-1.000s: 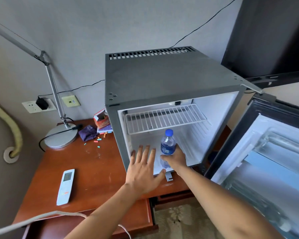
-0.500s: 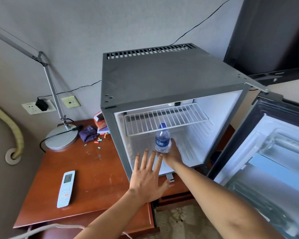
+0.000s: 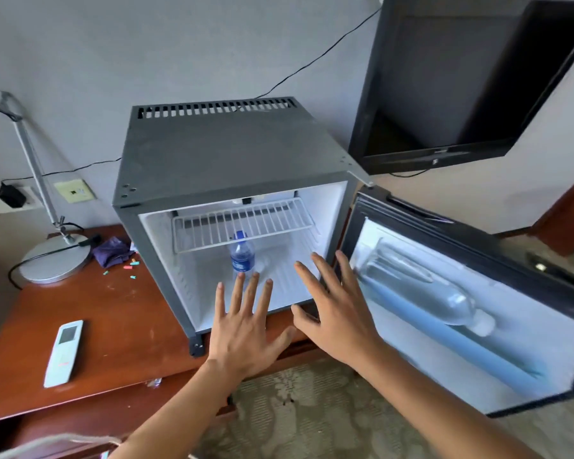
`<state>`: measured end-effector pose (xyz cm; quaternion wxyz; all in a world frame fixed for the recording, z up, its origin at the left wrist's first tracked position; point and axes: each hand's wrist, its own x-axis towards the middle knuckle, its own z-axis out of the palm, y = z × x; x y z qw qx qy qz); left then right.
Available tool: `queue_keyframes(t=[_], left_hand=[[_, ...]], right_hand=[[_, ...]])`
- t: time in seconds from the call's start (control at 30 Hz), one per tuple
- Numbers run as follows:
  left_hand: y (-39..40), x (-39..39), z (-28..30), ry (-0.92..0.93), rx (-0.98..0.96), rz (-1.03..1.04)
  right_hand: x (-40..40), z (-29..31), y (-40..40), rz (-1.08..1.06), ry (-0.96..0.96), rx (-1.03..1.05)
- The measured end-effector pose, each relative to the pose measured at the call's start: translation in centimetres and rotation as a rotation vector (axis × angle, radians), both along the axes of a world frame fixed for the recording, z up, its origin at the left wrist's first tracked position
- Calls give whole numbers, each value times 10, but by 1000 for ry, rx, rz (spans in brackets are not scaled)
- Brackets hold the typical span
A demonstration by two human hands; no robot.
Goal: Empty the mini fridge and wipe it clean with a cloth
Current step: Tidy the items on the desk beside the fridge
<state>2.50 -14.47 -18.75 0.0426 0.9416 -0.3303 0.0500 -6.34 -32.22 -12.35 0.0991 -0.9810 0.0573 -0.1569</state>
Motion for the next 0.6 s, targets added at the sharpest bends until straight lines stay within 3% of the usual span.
queue_keyframes(t=[0.17,0.23,0.3,0.37,0.43,0.6], left_hand=[[-13,-39,32,-72,-95,-2],[-11,-50,43,-92,-108,-6],[-4,-63,54,-110,-121,-11],[6,-77,60,-117,-112,1],[18,-94,64,-123,-124,11],[56,-149,64,-111,-146,29]], right_hand=[[-49,81,-22,96,-275,-196],[-59,109,-44,-20,-328,-298],[-71,131,-78,-251,-212,-325],[-87,136,-113,-438,67,-283],[-101,126,-134,-470,262,-258],[-110,131,-120,-427,343,-143]])
